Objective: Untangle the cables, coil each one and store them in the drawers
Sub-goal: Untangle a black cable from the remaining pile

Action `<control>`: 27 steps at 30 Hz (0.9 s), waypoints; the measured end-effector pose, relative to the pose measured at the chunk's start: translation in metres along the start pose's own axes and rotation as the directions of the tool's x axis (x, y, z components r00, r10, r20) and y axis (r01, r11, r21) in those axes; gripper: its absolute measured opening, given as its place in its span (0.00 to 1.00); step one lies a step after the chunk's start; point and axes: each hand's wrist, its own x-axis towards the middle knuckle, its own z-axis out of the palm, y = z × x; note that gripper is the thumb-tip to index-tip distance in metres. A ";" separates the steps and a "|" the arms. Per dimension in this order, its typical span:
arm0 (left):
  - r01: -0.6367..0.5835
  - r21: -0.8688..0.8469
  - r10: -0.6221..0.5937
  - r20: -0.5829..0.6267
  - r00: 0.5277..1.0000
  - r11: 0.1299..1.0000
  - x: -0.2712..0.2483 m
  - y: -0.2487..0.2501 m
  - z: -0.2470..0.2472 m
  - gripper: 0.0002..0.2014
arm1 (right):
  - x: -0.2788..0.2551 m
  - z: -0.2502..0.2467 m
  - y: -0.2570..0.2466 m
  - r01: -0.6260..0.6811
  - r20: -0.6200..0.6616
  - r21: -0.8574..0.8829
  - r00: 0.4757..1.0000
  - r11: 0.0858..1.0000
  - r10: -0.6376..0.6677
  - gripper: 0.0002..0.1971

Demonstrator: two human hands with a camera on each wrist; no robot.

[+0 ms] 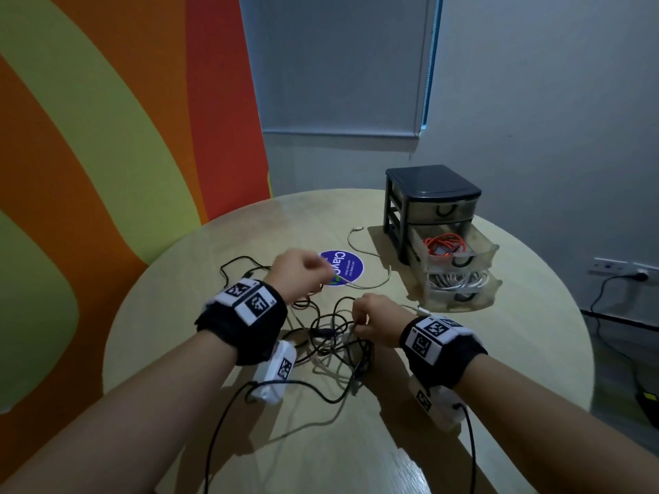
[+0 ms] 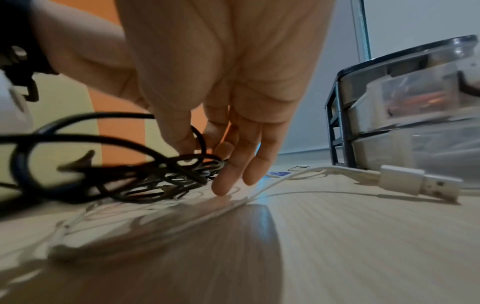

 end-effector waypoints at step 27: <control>-0.222 0.575 0.380 -0.171 0.909 0.788 -0.024 -0.042 0.045 0.26 | 0.001 0.003 0.016 0.377 -0.558 0.040 0.777 0.925 -0.292 0.19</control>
